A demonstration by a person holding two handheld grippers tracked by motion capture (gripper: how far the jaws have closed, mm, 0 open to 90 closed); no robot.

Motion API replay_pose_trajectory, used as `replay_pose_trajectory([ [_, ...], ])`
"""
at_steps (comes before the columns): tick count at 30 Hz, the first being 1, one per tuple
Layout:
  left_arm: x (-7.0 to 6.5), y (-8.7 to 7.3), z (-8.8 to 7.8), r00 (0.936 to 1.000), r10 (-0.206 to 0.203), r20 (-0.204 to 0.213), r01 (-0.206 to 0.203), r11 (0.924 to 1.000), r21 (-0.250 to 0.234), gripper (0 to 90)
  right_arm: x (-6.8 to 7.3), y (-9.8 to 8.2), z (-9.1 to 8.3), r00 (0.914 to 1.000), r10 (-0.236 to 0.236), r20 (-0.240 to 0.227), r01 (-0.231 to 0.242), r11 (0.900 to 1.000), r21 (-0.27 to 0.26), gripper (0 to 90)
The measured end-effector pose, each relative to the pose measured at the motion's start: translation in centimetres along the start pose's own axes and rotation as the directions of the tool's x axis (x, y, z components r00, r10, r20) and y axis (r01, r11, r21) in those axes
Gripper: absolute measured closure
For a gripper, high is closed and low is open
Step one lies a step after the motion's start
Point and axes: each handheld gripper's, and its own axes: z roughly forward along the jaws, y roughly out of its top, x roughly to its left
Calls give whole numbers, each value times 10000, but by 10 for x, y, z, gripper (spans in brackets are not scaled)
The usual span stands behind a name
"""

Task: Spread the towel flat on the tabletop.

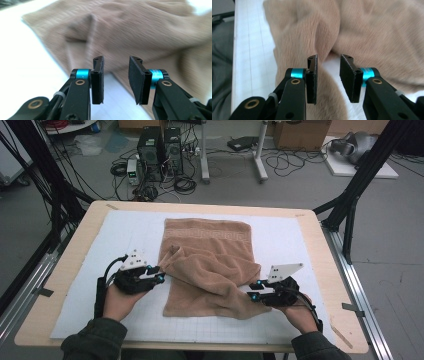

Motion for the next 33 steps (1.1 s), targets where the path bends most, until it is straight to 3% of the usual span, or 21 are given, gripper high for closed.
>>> replay_pose_trajectory([
  [3, -10, -8, 13, 9977, 158, 661, -198, 9980, 608, 650, 0, -11, 16, 9991, 206, -358, -192, 9991, 375, 652],
  [6, -20, -11, 34, 9928, 524, 1082, -658, 9900, 1248, 588, 1, -16, 29, 9982, 258, -542, -227, 9981, 573, 635],
  [8, -26, -13, 49, 9898, 824, 1163, -1036, 9765, 1892, 543, 1, -18, 33, 9976, 338, -608, -310, 9984, 469, 647],
  [9, -28, -15, 51, 9884, 1072, 1072, -1253, 9757, 1800, 544, 1, -19, 33, 9966, 480, -665, -448, 9978, 486, 667],
  [11, -31, -15, 51, 9871, 1244, 1007, -1406, 9746, 1741, 615, -1, -20, 34, 9950, 589, -805, -550, 9973, 489, 756],
  [13, -34, -15, 50, 9831, 1304, 1288, -1515, 9735, 1711, 789, 0, -20, 34, 9955, 394, -862, -348, 9979, 547, 813],
  [14, -37, -15, 50, 9816, 1476, 1210, -1669, 9713, 1694, 839, 2, -19, 34, 9959, 299, -849, -249, 9979, 595, 832],
  [16, -39, -15, 47, 9794, 1588, 1249, -1786, 9695, 1677, 855, 5, -17, 33, 9957, 102, -919, -50, 9984, 571, 845],
  [20, -41, -16, 29, 9817, 1397, 1290, -1558, 9800, 1241, 858, 23, -15, 30, 9918, -62, -1279, 95, 9996, 251, 845],
  [24, -51, -18, -12, 9823, 1592, 989, -1682, 9816, 903, 859, 45, -7, 13, 9883, -649, -1382, 628, 9978, -191, 845],
  [26, -58, -21, -35, 9803, 1705, 999, -1791, 9803, 838, 858, 55, -2, 4, 9820, -943, -1635, 901, 9954, -332, 843],
  [28, -61, -24, -54, 9803, 1674, 1047, -1754, 9818, 730, 851, 69, 4, -10, 9665, -1334, -2195, 1142, 9886, -977, 824],
  [29, -62, -26, -63, 9801, 1578, 1201, -1669, 9835, 695, 827, 72, 7, -14, 9636, -1509, -2208, 1251, 9841, -1264, 800],
  [31, -62, -28, -71, 9814, 1518, 1174, -1610, 9843, 726, 679, 74, 14, -27, 9681, -1461, -2034, 1070, 9756, -1917, 744],
  [33, -59, -30, -68, 9807, 1564, 1177, -1668, 9824, 845, 656, 67, 20, -29, 9779, -1455, -1499, 1145, 9735, -1980, 729],
])
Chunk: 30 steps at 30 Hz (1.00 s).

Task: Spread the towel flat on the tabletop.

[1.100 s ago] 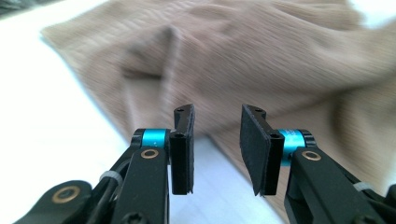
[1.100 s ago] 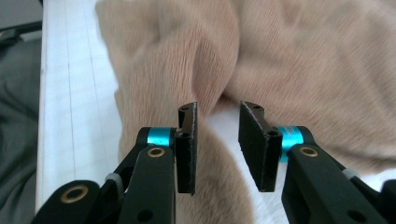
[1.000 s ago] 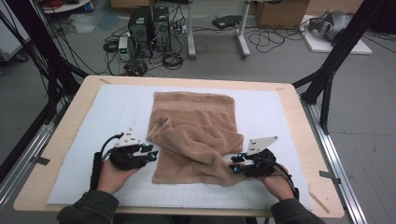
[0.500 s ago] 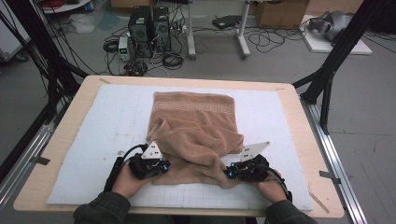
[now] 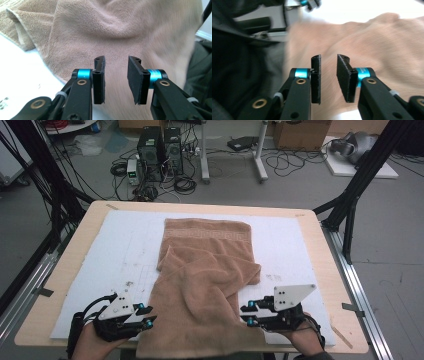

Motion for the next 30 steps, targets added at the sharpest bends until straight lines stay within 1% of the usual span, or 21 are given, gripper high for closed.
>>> replay_pose_trajectory([
  [1, 2, -2, 5, 10000, -12, -77, 12, 10000, 54, 646, -4, 0, 2, 9997, -8, 238, 3, 9998, 216, 729],
  [2, 5, -3, 11, 9999, -13, -104, 14, 10000, 94, 646, -11, -1, 7, 9985, -18, 538, -14, 9982, 602, 728],
  [4, 12, -6, 26, 9999, -114, -98, 115, 9999, 92, 646, -24, -8, 24, 9972, 95, 740, -200, 9898, 1413, 722],
  [5, 16, -8, 37, 9997, -215, -116, 216, 9997, 71, 645, -30, -13, 34, 9965, 159, 822, -307, 9826, 1831, 722],
  [7, 24, -10, 54, 9995, -282, -133, 284, 9994, 210, 639, -41, -24, 57, 9973, 230, 703, -405, 9651, 2589, 719],
  [8, 28, -10, 61, 9996, -244, -172, 249, 9992, 308, 628, -44, -27, 65, 9965, 163, 817, -392, 9570, 2874, 712],
  [9, 31, -11, 68, 9991, -260, -335, 275, 9985, 475, 623, -48, -31, 71, 9960, 150, 883, -416, 9505, 3080, 712],
  [10, 34, -11, 73, 9990, -290, -353, 314, 9971, 694, 618, -50, -33, 75, 9953, 282, 930, -569, 9449, 3223, 714],
  [11, 35, -12, 76, 9992, -288, -266, 306, 9971, 702, 613, -52, -35, 77, 9954, 387, 873, -646, 9464, 3164, 731],
  [12, 36, -12, 77, 9995, -261, -198, 272, 9980, 564, 624, -53, -36, 77, 9952, 473, 857, -714, 9493, 3063, 740],
  [13, 37, -12, 77, 9992, -378, -138, 385, 9978, 535, 650, -54, -37, 77, 9957, 528, 761, -733, 9515, 2989, 759],
  [15, 35, -12, 77, 9995, -266, -151, 273, 9983, 522, 774, -55, -38, 76, 9954, 753, 598, -895, 9526, 2907, 836],
  [16, 33, -12, 76, 9996, -236, -185, 246, 9982, 552, 805, -55, -38, 76, 9963, 729, 463, -832, 9538, 2887, 852],
  [18, 26, -12, 75, 9990, -24, -443, 49, 9984, 564, 855, -54, -38, 74, 9962, 742, 463, -845, 9529, 2913, 862],
  [20, 24, -14, 71, 9991, -148, -404, 165, 9989, 431, 861, -51, -37, 71, 9964, 742, 422, -832, 9548, 2852, 863],
  [21, 22, -17, 66, 9988, -119, -476, 137, 9993, 362, 862, -49, -37, 68, 9969, 674, 415, -764, 9567, 2810, 863],
  [23, 17, -22, 57, 9986, -224, -485, 235, 9994, 234, 863, -40, -37, 58, 9976, 569, 392, -655, 9595, 2738, 864],
  [26, 5, -26, 39, 9991, -166, -380, 169, 9998, 77, 862, -27, -38, 42, 9977, 576, 359, -651, 9621, 2649, 864],
  [28, -7, -27, 22, 9997, -171, -162, 168, 9997, -170, 857, -13, -35, 29, 9982, 430, 410, -517, 9689, 2419, 863],
  [29, -10, -26, 17, 9998, -144, -117, 141, 9996, -232, 837, -5, -32, 21, 9984, 317, 470, -410, 9765, 2117, 856],
  [30, -13, -24, 13, 9999, -142, -42, 140, 9993, -346, 778, -1, -30, 16, 9983, 276, 511, -367, 9821, 1849, 850],
])
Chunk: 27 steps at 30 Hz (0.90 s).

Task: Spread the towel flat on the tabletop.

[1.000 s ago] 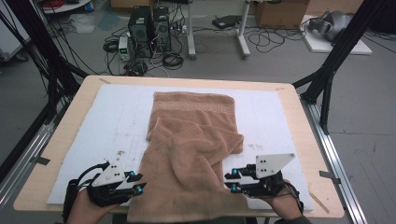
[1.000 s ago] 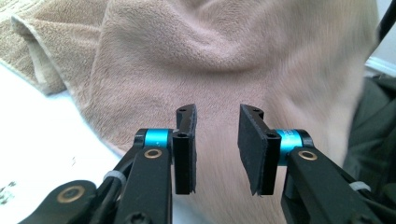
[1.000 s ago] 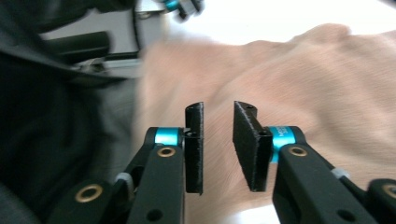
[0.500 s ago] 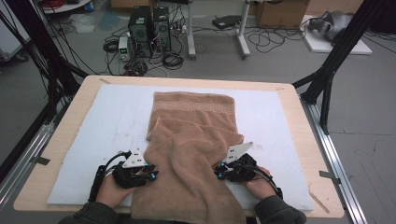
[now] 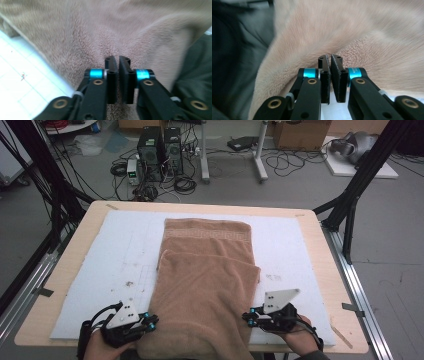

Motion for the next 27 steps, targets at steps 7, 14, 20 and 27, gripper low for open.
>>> replay_pose_trajectory([
  [7, 25, 15, 20, 9978, 346, -558, -347, 9994, -11, 632, -29, 0, 7, 9980, 292, 565, -319, 9984, 467, 690],
  [14, 61, 13, 67, 9979, -327, -556, 380, 9945, 971, 609, -55, -8, 43, 9940, 1077, 215, -1092, 9900, 890, 666],
  [20, 54, 10, 63, 9990, -201, -406, 232, 9967, 777, 847, -54, -8, 46, 9969, 779, 86, -783, 9925, 936, 845],
  [27, 17, -10, 22, 10000, 24, -84, -17, 9972, 753, 847, -19, -8, 35, 9988, 302, -396, -269, 9963, 811, 852],
])
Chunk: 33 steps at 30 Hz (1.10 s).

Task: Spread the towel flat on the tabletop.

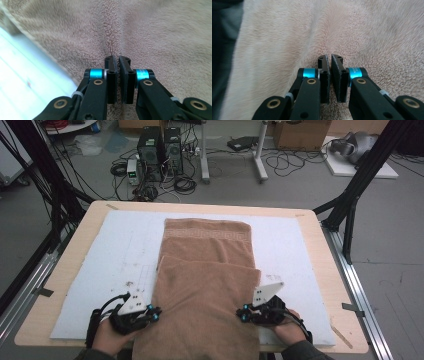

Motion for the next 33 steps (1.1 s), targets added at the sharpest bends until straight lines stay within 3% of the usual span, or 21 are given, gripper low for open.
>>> replay_pose_trajectory([
  [2, -12, -7, -16, 9993, 132, 357, -132, 9999, -6, 820, 18, 0, -4, 9994, -222, -268, 228, 9995, 231, 843],
  [3, -17, -8, -22, 9992, 229, 315, -226, 9997, -104, 772, 26, 0, -6, 9977, -463, -491, 471, 9988, 157, 817],
  [5, -20, -6, -32, 9994, 143, 305, -131, 9992, -390, 648, 35, 4, -14, 9952, -682, -702, 648, 9966, -499, 759],
  [7, -16, 1, -34, 9997, 241, 86, -234, 9973, -693, 612, 32, 9, -22, 9978, -561, -360, 523, 9939, -973, 721],
  [9, -5, 8, -27, 9995, 265, -169, -280, 9953, -924, 607, 21, 14, -23, 9987, -437, 258, 456, 9958, -791, 688],
  [11, 7, 13, -15, 9986, 325, -410, -363, 9945, -980, 599, 10, 16, -19, 9991, -225, 361, 248, 9976, -651, 672],
  [16, 32, 17, 25, 9990, -115, -428, 90, 9983, -576, 601, -18, 11, 7, 9984, 200, 538, -204, 9998, 71, 639],
  [18, 35, 15, 35, 9996, -109, -258, 107, 9999, -90, 617, -24, 8, 15, 9982, 437, 408, -448, 9987, 262, 673],
  [19, 34, 13, 36, 9996, -50, -262, 43, 9996, -267, 652, -25, 6, 17, 9980, 498, 394, -504, 9986, 135, 715],
  [21, 31, 10, 34, 9999, -60, -82, 57, 9991, -430, 765, -25, 5, 17, 9985, 468, 269, -470, 9989, 66, 790],
  [23, 27, 6, 31, 9998, 6, -195, -16, 9987, -518, 839, -22, 5, 17, 9994, 281, 209, -282, 9996, 39, 830],
  [28, 16, -5, 18, 9998, -171, -101, 165, 9982, -575, 856, -11, 2, 17, 9998, 167, 51, -167, 9998, -89, 845],
  [31, 5, -11, 3, 9996, -100, 251, 111, 9990, -440, 853, 2, 2, 16, 9994, -41, -348, 42, 10000, 32, 844],
  [33, -2, -12, -7, 9990, -110, 433, 137, 9980, -623, 825, 13, 4, 13, 9964, -379, -756, 381, 9993, 11, 819],
])
